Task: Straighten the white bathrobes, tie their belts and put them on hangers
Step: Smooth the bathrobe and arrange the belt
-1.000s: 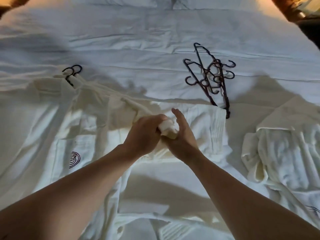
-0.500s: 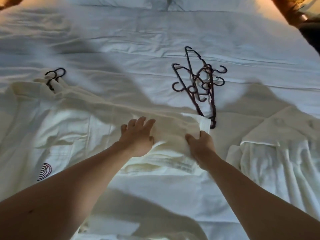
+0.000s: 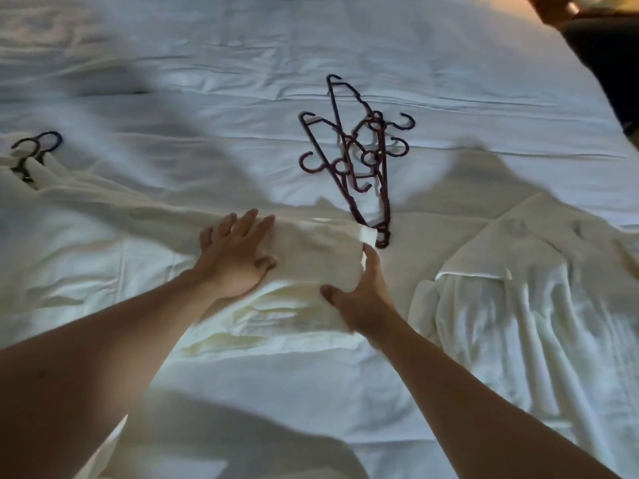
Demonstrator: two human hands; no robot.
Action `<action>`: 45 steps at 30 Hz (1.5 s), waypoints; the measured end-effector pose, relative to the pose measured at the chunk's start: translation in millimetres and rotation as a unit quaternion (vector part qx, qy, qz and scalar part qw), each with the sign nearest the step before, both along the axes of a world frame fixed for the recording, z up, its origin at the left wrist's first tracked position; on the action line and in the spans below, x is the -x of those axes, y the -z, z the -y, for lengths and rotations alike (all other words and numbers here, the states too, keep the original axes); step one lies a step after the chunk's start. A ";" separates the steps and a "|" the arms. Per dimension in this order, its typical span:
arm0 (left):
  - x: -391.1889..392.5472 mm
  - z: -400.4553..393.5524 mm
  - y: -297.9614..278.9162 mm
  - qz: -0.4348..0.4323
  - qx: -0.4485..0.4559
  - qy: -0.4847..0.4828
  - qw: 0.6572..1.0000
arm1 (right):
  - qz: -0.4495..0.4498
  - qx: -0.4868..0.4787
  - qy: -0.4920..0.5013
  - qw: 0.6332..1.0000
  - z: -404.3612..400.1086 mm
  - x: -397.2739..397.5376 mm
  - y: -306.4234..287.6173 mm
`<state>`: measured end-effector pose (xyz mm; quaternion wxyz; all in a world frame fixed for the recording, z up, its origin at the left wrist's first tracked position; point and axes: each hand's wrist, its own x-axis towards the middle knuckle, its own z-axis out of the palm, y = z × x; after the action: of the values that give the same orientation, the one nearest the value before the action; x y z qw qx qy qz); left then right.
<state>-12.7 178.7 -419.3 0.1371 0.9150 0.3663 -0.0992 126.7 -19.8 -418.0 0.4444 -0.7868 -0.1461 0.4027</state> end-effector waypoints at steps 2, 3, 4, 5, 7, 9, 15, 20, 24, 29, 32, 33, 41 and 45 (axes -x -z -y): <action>-10.3 -10.1 -1.4 -0.021 0.009 0.015 1.000 | -0.037 -0.043 0.063 0.996 2.0 -13.9 1.7; -14.8 -11.8 -0.1 -0.034 0.013 0.023 0.999 | -0.019 -0.052 0.052 0.997 4.2 -18.9 -1.0; -17.8 -11.6 3.2 -0.047 0.016 0.029 0.998 | 0.038 -0.029 0.013 0.999 6.5 -20.7 -3.9; -19.6 -10.5 6.8 -0.056 0.018 0.033 0.998 | 0.111 0.014 -0.036 0.993 7.4 -19.5 -4.6; -21.3 -8.4 14.4 -0.055 0.024 0.028 0.998 | 0.230 0.106 -0.102 0.962 0.7 -5.8 -7.2; -19.8 -8.8 18.4 -0.036 0.019 0.018 0.999 | 0.308 0.215 -0.126 0.918 -14.4 14.4 -10.7; 19.5 -21.2 11.2 0.060 -0.027 0.016 0.998 | 0.429 0.145 -0.231 0.861 -46.0 52.8 -11.6; 84.3 -67.9 5.2 0.073 -0.130 0.003 0.989 | 0.348 0.217 -0.387 0.826 -40.9 56.5 22.0; 120.9 -127.5 -3.0 0.008 -0.149 -0.070 0.986 | 0.417 0.210 -0.288 0.836 -63.7 70.6 13.6; 134.5 -181.2 -13.3 -0.110 -0.128 -0.041 0.985 | 0.355 0.178 -0.334 0.855 -89.8 83.6 19.6; 118.4 -193.7 -19.8 -0.044 -0.176 0.007 0.983 | 0.365 0.210 -0.306 0.854 -82.3 85.9 30.0; 110.3 -196.4 -20.3 -0.009 -0.187 0.012 0.982 | 0.371 0.221 -0.292 0.854 -79.5 86.8 31.5; 109.0 -182.7 26.4 0.037 -0.196 -0.109 0.974 | 0.366 0.284 -0.272 0.844 -88.7 91.9 51.7; 139.7 -151.7 9.7 0.160 -0.192 -0.114 0.961 | 0.361 0.295 -0.284 0.838 -91.9 91.6 50.4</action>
<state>-152.4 330.4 -429.0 0.0259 0.8801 0.4538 0.1374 35.1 72.1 -468.4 -0.0271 -0.8942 -0.3872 0.2229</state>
